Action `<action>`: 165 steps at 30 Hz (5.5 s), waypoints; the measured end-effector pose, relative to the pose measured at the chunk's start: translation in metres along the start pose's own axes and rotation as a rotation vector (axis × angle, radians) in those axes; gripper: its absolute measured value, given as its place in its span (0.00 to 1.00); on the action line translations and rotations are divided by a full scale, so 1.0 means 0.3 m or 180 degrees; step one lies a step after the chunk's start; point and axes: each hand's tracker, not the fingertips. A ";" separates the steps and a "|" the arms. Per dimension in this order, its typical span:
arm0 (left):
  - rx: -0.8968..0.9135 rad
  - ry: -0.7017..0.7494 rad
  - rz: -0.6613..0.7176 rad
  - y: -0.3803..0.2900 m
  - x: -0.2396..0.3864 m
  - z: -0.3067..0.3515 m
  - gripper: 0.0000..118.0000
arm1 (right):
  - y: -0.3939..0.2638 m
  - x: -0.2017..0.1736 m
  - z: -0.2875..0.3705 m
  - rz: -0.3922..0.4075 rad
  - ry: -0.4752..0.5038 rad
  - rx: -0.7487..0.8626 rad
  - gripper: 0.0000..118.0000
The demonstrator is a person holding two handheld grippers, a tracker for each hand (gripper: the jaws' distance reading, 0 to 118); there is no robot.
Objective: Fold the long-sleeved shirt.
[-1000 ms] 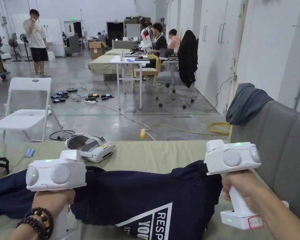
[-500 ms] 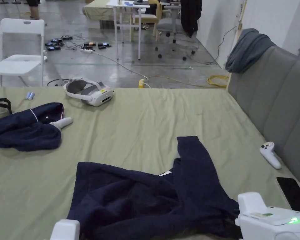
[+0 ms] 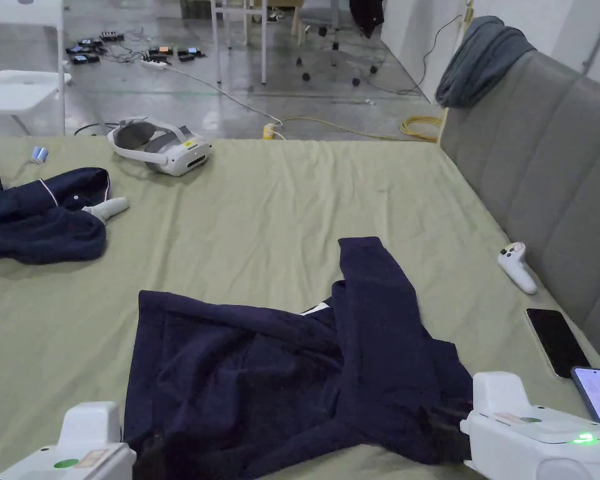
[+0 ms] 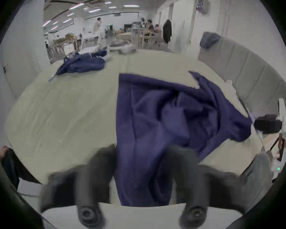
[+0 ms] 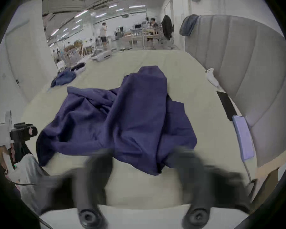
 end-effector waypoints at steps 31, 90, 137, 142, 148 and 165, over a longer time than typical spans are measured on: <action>-0.0603 0.0120 -0.1372 0.453 0.082 -0.910 0.78 | -0.089 -0.175 -0.387 -0.0040 -0.0301 -0.0464 0.20; 0.0388 0.0053 0.0008 0.753 -0.122 -0.246 0.16 | 0.768 0.056 -0.299 0.0019 0.0052 0.0503 0.12; -0.0815 0.0209 -0.0410 -0.033 -0.111 -0.325 0.15 | 0.626 -0.105 -0.377 0.0410 0.0460 -0.0030 0.73; -0.0785 0.0217 -0.0393 -0.044 -0.073 -0.298 0.15 | 0.769 -0.202 -0.714 0.0755 0.0389 -0.0667 0.70; -0.0857 0.0147 -0.0260 -0.021 -0.102 -0.322 0.15 | 0.666 -0.259 -0.999 0.1021 0.0119 -0.1472 0.56; -0.0138 0.0135 0.0026 0.335 -0.155 -0.231 0.15 | 0.827 -0.142 -0.507 0.0746 0.0452 -0.0262 0.05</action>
